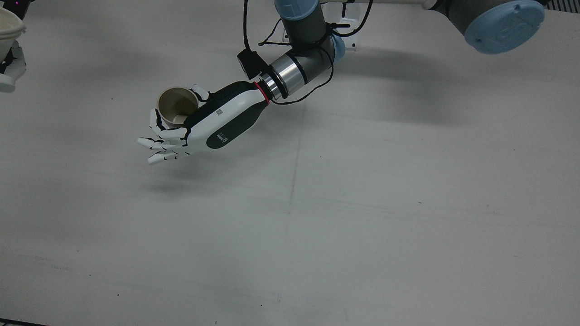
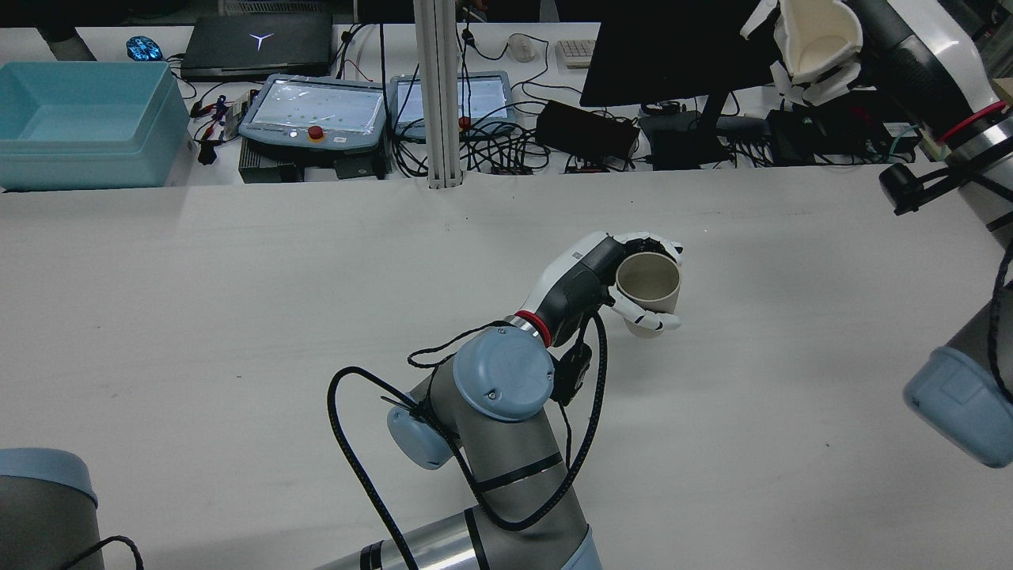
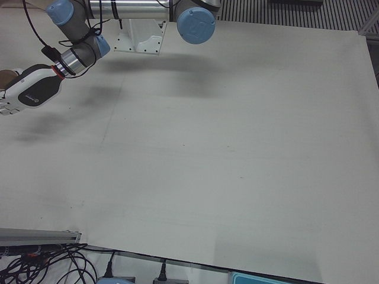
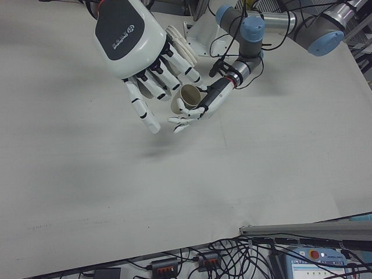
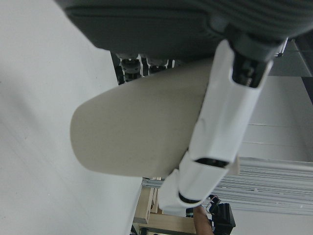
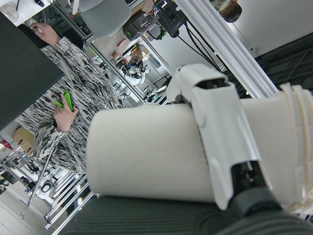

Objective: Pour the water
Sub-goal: 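Bring the white cup over the beige cup with the right hand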

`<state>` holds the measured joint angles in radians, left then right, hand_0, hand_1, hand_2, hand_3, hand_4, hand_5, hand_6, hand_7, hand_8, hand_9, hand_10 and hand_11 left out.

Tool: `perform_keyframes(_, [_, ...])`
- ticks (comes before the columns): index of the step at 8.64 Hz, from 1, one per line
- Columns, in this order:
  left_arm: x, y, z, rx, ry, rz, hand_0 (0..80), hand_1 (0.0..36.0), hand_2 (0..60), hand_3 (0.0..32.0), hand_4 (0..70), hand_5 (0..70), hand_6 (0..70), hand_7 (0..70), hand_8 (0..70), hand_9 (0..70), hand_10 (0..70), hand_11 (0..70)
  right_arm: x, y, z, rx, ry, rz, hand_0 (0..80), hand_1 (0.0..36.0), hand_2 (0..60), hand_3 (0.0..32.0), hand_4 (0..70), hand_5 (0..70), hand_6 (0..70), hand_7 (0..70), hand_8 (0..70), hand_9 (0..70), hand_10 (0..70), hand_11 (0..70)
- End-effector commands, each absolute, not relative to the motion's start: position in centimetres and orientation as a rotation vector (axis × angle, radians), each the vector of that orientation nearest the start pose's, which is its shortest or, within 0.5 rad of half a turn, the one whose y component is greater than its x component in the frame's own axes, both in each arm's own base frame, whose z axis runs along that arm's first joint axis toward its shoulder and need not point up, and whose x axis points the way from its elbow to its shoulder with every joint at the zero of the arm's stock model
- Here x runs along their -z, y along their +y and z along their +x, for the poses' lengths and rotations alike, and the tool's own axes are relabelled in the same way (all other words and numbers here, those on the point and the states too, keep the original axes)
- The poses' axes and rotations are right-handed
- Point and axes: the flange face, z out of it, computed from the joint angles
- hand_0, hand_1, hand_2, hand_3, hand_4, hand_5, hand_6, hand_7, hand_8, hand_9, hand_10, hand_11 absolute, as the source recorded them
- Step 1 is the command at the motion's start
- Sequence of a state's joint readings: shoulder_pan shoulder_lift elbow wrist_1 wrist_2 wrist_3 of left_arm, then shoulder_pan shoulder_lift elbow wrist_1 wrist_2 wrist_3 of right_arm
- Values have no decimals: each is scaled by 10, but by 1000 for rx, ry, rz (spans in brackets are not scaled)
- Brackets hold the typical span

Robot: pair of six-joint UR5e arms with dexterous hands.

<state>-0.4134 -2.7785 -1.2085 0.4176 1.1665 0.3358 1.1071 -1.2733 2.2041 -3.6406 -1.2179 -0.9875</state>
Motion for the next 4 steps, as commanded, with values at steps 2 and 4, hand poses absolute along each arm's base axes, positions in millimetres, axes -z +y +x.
perform_keyframes(2, [-60,-499,627,1382,2233,-602,800,360,600,0,471,700,263,209,135,80,78,154,-293,-475,-111,1818,3052,-1384,800,360,600,0,461,277,700,700,520,682,38,100])
perform_keyframes(4, [-50,-503,624,1356,2234,-615,800,360,600,0,476,700,263,208,133,77,72,145,-300,-475,-143,1814,3111,-1487,800,360,600,0,449,274,700,700,512,669,28,85])
